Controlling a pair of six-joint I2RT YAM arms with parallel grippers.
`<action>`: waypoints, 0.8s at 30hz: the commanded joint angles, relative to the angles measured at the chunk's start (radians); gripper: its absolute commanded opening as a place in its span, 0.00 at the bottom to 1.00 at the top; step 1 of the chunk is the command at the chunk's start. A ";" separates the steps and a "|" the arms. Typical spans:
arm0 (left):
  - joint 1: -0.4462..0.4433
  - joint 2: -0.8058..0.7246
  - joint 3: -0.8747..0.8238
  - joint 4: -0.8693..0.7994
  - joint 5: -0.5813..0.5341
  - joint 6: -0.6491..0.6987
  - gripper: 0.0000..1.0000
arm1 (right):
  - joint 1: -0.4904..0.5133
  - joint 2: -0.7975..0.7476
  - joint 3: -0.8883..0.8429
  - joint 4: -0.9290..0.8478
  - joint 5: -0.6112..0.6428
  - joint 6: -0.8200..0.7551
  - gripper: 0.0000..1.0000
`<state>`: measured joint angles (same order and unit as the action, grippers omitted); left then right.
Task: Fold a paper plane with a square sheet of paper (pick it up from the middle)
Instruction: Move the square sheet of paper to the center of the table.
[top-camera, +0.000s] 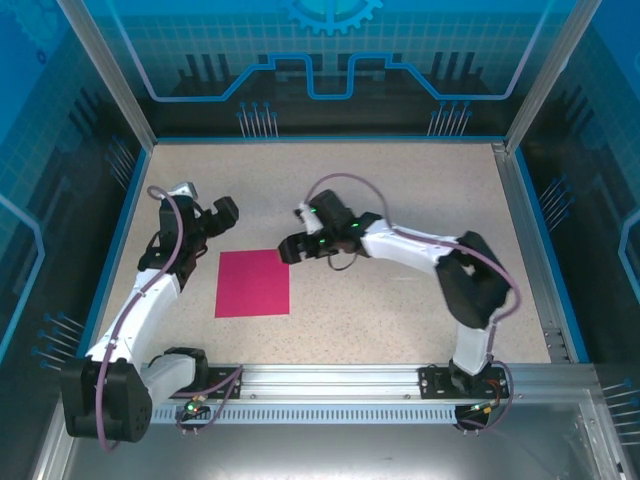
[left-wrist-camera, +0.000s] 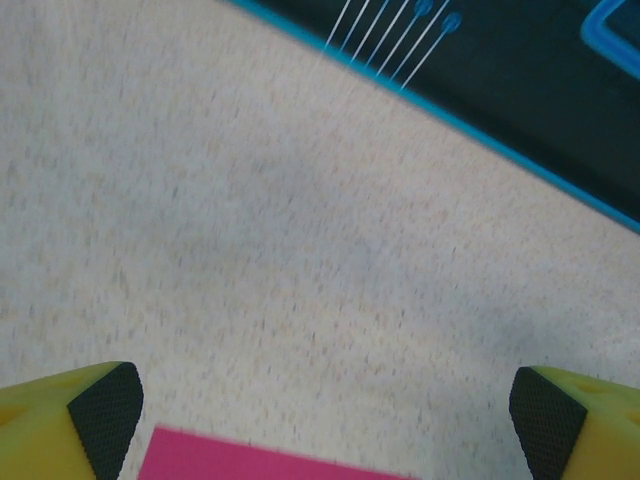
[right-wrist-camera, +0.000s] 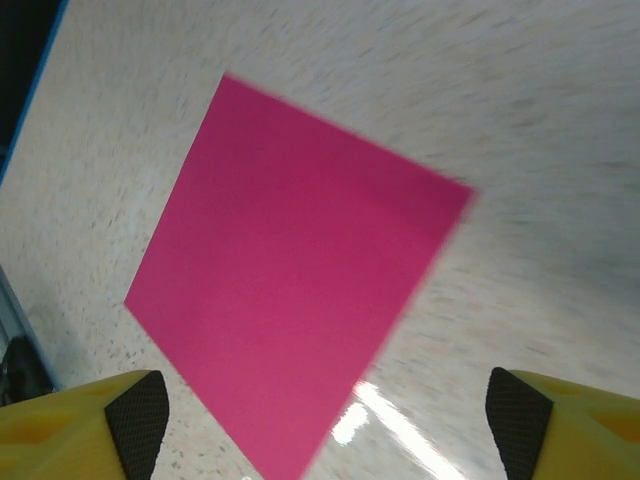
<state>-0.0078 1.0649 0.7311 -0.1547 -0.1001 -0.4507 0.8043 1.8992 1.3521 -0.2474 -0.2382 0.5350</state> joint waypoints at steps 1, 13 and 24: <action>0.018 -0.025 0.027 -0.156 -0.015 -0.080 0.98 | 0.093 0.119 0.144 -0.089 0.000 0.049 0.84; 0.026 -0.109 -0.047 -0.176 0.020 -0.080 0.98 | 0.167 0.344 0.284 -0.221 0.095 0.079 0.80; 0.025 -0.188 -0.132 -0.052 0.265 -0.105 0.99 | -0.039 0.072 -0.195 -0.125 0.136 0.002 0.75</action>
<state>0.0071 0.8959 0.6262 -0.2779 0.0505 -0.5270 0.8383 1.9854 1.2594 -0.2741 -0.1608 0.5823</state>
